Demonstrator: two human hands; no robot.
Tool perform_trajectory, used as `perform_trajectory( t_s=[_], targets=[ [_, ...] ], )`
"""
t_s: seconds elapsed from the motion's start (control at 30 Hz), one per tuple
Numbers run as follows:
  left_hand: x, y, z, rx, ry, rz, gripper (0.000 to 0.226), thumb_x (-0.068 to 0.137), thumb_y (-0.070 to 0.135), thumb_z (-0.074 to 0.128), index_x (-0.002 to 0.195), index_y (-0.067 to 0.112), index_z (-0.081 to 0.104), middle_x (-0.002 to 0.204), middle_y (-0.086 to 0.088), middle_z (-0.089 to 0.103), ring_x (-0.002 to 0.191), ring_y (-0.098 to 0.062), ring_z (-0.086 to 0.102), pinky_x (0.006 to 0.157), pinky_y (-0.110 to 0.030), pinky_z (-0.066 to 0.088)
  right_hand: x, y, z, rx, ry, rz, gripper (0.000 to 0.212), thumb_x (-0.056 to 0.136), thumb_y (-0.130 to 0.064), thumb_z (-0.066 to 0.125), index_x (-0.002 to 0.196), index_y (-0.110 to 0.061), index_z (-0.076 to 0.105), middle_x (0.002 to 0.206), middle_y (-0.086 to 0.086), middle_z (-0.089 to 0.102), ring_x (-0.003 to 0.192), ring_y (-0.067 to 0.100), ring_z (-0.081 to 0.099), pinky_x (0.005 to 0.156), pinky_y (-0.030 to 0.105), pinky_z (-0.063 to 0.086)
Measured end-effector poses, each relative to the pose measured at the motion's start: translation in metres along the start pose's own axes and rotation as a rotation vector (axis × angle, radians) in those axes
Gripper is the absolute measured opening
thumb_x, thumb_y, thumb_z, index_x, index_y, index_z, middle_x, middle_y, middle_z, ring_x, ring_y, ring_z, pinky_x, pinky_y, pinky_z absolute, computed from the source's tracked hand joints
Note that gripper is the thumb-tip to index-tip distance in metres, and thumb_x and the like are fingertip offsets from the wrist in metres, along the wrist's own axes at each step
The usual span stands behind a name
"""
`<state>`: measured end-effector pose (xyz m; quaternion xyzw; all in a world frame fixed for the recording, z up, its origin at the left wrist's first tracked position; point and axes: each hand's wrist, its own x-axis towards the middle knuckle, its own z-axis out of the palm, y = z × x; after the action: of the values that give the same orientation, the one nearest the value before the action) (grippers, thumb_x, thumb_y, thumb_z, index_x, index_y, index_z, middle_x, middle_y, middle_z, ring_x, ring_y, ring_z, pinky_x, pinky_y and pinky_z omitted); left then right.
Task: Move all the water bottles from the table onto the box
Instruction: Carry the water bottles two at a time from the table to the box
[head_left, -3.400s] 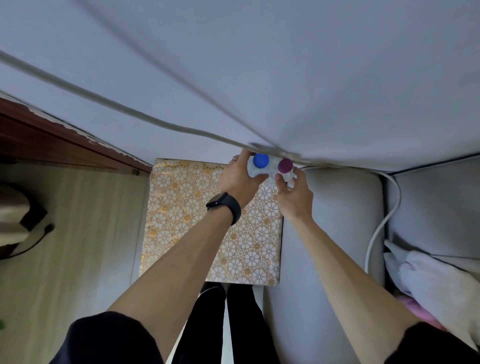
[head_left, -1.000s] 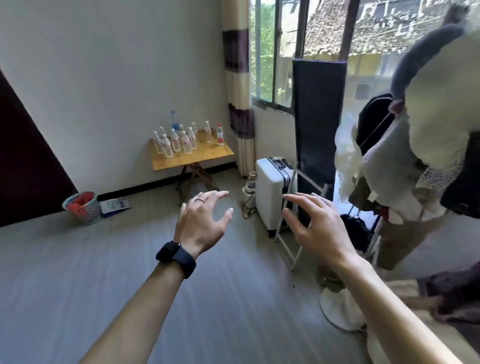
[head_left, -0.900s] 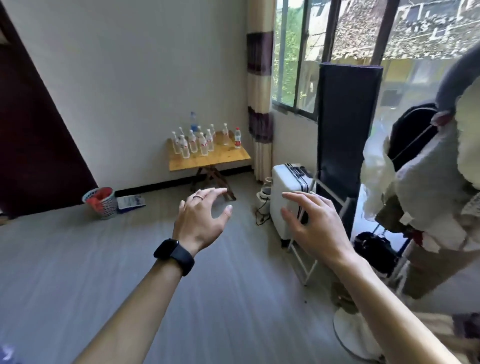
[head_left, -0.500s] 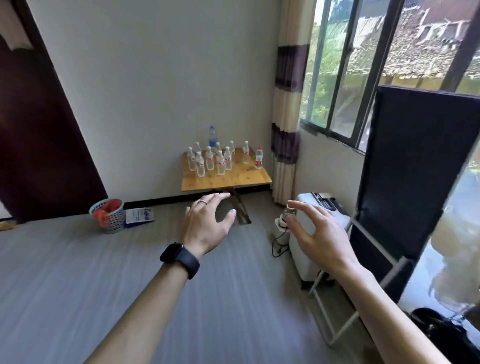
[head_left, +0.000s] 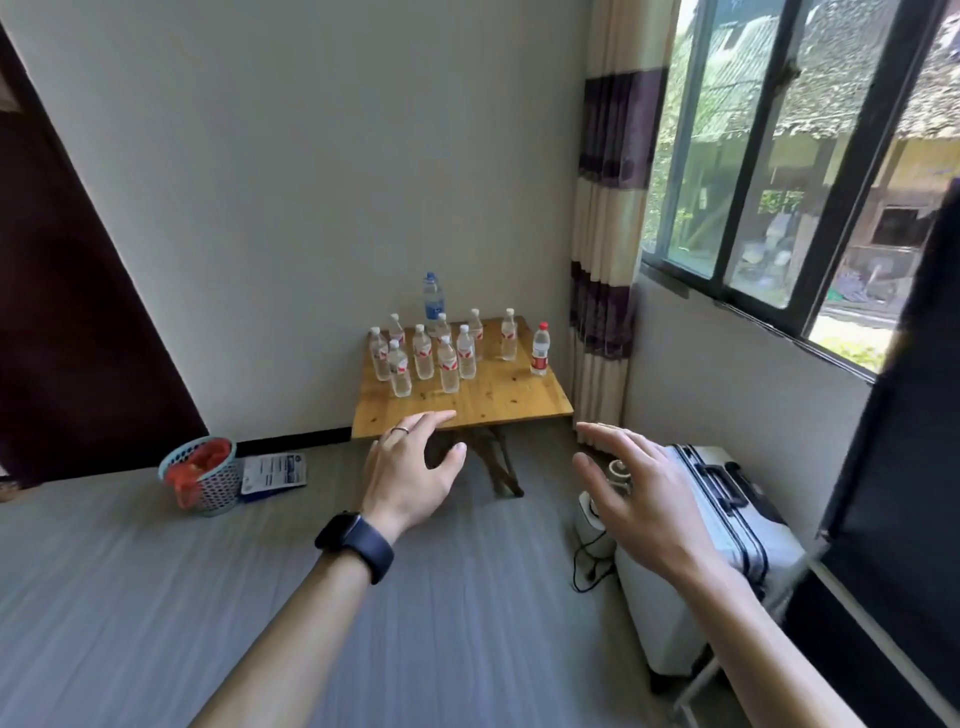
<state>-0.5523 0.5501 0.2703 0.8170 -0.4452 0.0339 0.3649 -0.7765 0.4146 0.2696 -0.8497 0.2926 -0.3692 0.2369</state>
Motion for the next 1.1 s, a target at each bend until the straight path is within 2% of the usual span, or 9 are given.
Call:
perform_trajectory(
  t_s=[0.13,0.27,0.5,0.73,0.87,0.97,1.1],
  targets=[
    [0.067,-0.031,0.025,-0.009,-0.004,-0.067,0.045,0.087,0.045,0.059,0.129,0.029,0.061,0.133,0.005,0.06,0.122,-0.017,0.055,0.101,-0.025,0.038,0.077,0.034,0.038,0.029,-0.04,0.026,0.032,0.093,-0.04,0.063,0.125,-0.041,0.063,0.124,-0.02,0.063,0.122,0.011,0.051,0.099,0.039,0.048],
    [0.132,-0.069,0.058,-0.037,-0.013,-0.129,0.041,0.092,0.034,0.064,0.132,0.028,0.059,0.136,0.005,0.057,0.126,-0.018,0.051,0.099,-0.022,0.034,0.143,0.062,0.083,0.007,-0.089,0.024,0.036,0.093,-0.041,0.062,0.129,-0.039,0.062,0.126,-0.02,0.061,0.123,0.009,0.049,0.099,0.026,0.039],
    [0.26,-0.133,0.129,-0.139,-0.124,-0.167,0.041,0.093,0.034,0.063,0.133,0.028,0.057,0.137,0.005,0.055,0.128,-0.017,0.048,0.1,-0.019,0.032,0.247,0.115,0.167,0.009,-0.112,0.138,0.037,0.093,-0.043,0.06,0.13,-0.039,0.06,0.129,-0.02,0.06,0.125,0.008,0.049,0.1,0.024,0.036],
    [0.386,-0.169,0.189,-0.157,-0.25,-0.14,0.042,0.094,0.038,0.061,0.134,0.03,0.055,0.139,0.006,0.054,0.129,-0.017,0.049,0.099,-0.02,0.033,0.34,0.165,0.228,-0.011,-0.118,0.253,0.036,0.093,-0.043,0.06,0.129,-0.04,0.06,0.129,-0.017,0.061,0.121,0.012,0.052,0.102,0.035,0.043],
    [0.455,-0.186,0.233,-0.178,-0.294,-0.122,0.041,0.094,0.039,0.061,0.134,0.032,0.054,0.139,0.007,0.054,0.129,-0.015,0.049,0.096,-0.021,0.035,0.396,0.205,0.262,-0.021,-0.132,0.286,0.039,0.093,-0.048,0.056,0.131,-0.042,0.058,0.132,-0.018,0.059,0.128,0.011,0.049,0.105,0.035,0.041],
    [0.507,-0.199,0.27,-0.187,-0.305,-0.135,0.041,0.094,0.039,0.061,0.133,0.033,0.055,0.14,0.008,0.055,0.129,-0.013,0.049,0.096,-0.019,0.034,0.445,0.243,0.287,0.002,-0.15,0.314,0.038,0.094,-0.048,0.057,0.131,-0.042,0.057,0.132,-0.02,0.058,0.129,0.01,0.047,0.105,0.032,0.039],
    [0.577,-0.207,0.317,-0.183,-0.346,-0.175,0.042,0.094,0.039,0.061,0.135,0.032,0.054,0.141,0.007,0.055,0.131,-0.014,0.049,0.097,-0.02,0.034,0.515,0.292,0.314,0.034,-0.191,0.333,0.038,0.094,-0.048,0.056,0.132,-0.042,0.056,0.132,-0.018,0.059,0.127,0.011,0.05,0.104,0.034,0.041]
  ],
)
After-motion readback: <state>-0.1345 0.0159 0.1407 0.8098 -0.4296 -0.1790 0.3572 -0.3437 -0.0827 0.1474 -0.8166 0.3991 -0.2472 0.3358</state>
